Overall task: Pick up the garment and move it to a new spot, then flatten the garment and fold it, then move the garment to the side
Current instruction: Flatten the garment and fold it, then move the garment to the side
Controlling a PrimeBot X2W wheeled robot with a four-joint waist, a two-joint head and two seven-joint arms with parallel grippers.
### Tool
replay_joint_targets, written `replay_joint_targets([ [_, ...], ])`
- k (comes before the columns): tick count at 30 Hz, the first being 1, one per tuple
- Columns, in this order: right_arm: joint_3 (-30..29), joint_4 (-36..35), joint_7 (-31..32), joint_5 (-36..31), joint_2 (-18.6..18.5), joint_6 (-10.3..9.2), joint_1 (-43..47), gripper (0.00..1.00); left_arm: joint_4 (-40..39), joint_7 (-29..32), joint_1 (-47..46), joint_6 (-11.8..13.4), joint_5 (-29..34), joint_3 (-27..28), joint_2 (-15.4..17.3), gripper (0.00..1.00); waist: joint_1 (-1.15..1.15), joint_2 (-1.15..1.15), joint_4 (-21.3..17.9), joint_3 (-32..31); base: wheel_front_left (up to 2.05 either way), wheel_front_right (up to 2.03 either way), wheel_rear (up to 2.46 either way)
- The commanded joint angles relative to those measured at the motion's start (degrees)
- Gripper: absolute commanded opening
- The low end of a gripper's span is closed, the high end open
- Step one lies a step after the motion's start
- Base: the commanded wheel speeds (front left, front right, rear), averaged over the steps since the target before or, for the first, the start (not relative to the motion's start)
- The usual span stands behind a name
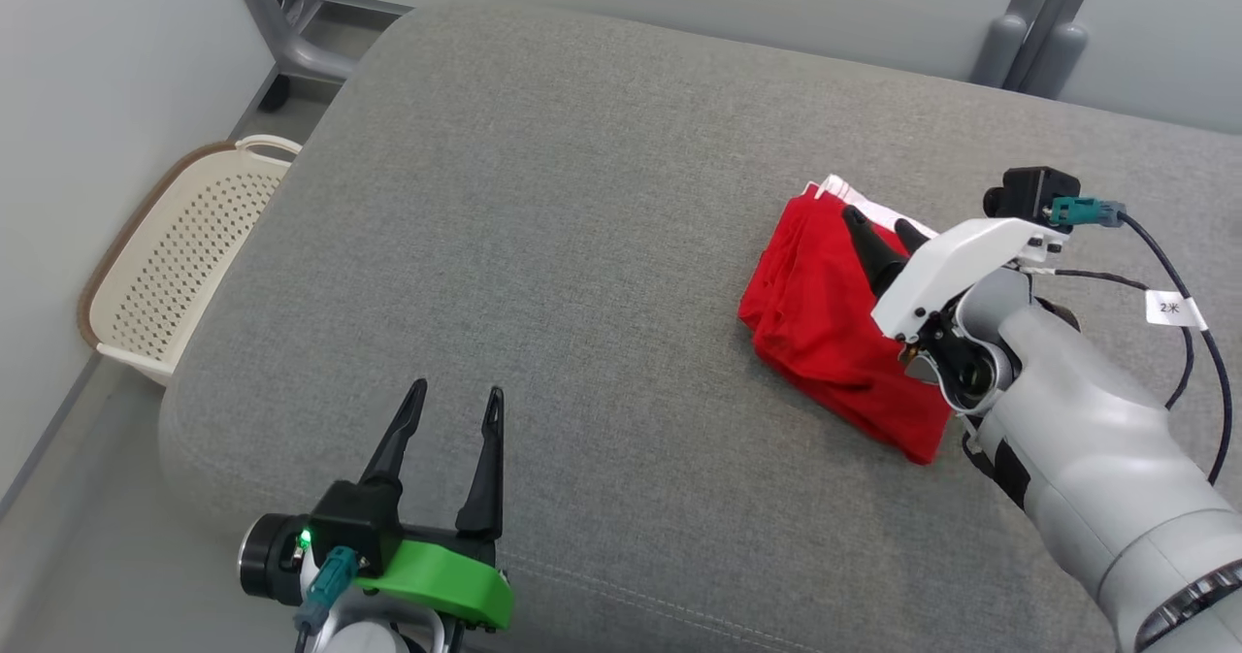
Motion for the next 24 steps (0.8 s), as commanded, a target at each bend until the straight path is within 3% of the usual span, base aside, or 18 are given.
replay_joint_targets([
  [1, 0.7, -1.8, -1.5, -0.2, -1.3, 0.01, 1.5, 1.0, -0.1, -0.2, 0.7, -0.1, 0.4, 0.2, 0.0, 1.0, 0.0, 0.0, -1.2, -0.7, 0.0, 0.0, 0.0],
  [4, 2.8, -5.0, -4.5, -1.1, -4.4, 0.01, 4.0, 1.0, -0.3, -0.2, 1.0, -0.4, 0.9, 1.0, 0.1, 1.0, 0.0, 0.0, -2.4, -1.3, 0.0, 0.0, 0.0],
  [12, 5.8, -6.5, -8.2, -3.3, -8.1, 0.01, 6.3, 1.0, -0.5, -0.2, 1.6, -0.7, 1.6, 1.6, 0.1, 1.0, 0.0, 0.0, -4.0, -1.7, 0.0, 0.0, 0.0],
  [17, 5.5, -4.0, -9.5, -3.0, -7.8, 0.01, 7.5, 1.0, -0.6, -0.2, 1.7, -1.0, 1.8, 1.6, 0.1, 1.0, 0.0, 0.0, -4.7, -1.6, 0.0, 0.0, 0.0],
  [24, 5.0, 0.9, -4.1, 0.1, -6.8, 0.01, 7.3, 1.0, -0.5, -0.2, 0.7, -1.3, 1.8, 1.1, 0.1, 1.0, 0.0, 0.0, -4.4, -0.7, 0.0, 0.0, 0.0],
])
